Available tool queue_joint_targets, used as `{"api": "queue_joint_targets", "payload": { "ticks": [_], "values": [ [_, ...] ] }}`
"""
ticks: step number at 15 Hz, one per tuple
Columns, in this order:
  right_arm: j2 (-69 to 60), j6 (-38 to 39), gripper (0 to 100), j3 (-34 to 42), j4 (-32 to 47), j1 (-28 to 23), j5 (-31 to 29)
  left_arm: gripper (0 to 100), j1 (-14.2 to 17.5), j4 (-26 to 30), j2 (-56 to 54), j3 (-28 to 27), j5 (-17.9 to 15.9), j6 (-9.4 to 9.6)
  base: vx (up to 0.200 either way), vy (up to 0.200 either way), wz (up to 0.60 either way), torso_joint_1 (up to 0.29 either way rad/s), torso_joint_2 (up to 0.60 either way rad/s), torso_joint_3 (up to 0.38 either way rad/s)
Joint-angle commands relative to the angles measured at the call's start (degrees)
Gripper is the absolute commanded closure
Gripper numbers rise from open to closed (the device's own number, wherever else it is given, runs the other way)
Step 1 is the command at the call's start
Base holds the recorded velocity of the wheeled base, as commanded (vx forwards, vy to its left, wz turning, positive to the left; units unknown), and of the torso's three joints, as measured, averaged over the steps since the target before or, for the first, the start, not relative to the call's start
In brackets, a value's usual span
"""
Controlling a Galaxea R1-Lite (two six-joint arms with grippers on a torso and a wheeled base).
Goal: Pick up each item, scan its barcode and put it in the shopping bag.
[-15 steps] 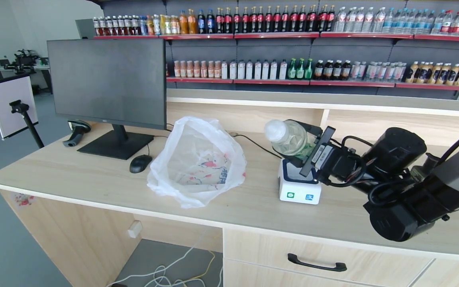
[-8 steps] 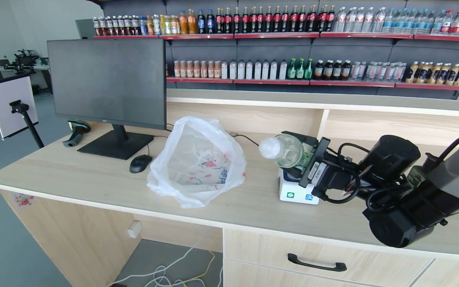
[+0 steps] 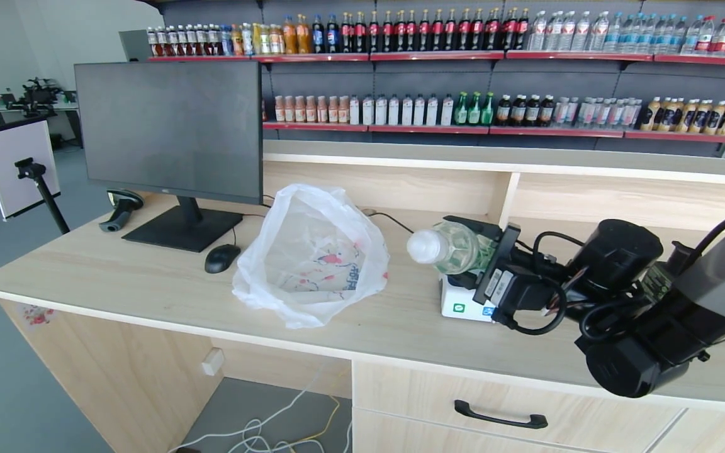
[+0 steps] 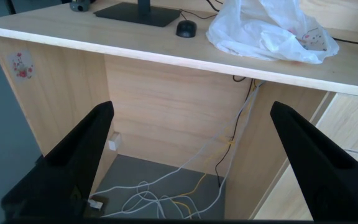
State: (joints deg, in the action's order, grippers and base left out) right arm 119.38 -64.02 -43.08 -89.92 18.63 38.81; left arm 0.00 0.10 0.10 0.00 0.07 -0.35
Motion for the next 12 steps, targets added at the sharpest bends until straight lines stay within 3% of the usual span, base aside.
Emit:
{"api": "queue_joint_targets", "payload": {
  "ticks": [1,12],
  "values": [
    [0.06,-0.22,100,0.02,-0.08,0.09,0.21,0,0.0,-0.01,-0.01,0.0,0.01,0.0,0.0,0.0,0.0,0.0,0.0,0.0],
    [0.76,-1.98,100,0.02,-0.08,0.71,0.3,0,0.0,-0.01,-0.01,0.0,0.01,0.0,0.0,0.0,0.0,0.0,0.0,0.0]
  ]
}}
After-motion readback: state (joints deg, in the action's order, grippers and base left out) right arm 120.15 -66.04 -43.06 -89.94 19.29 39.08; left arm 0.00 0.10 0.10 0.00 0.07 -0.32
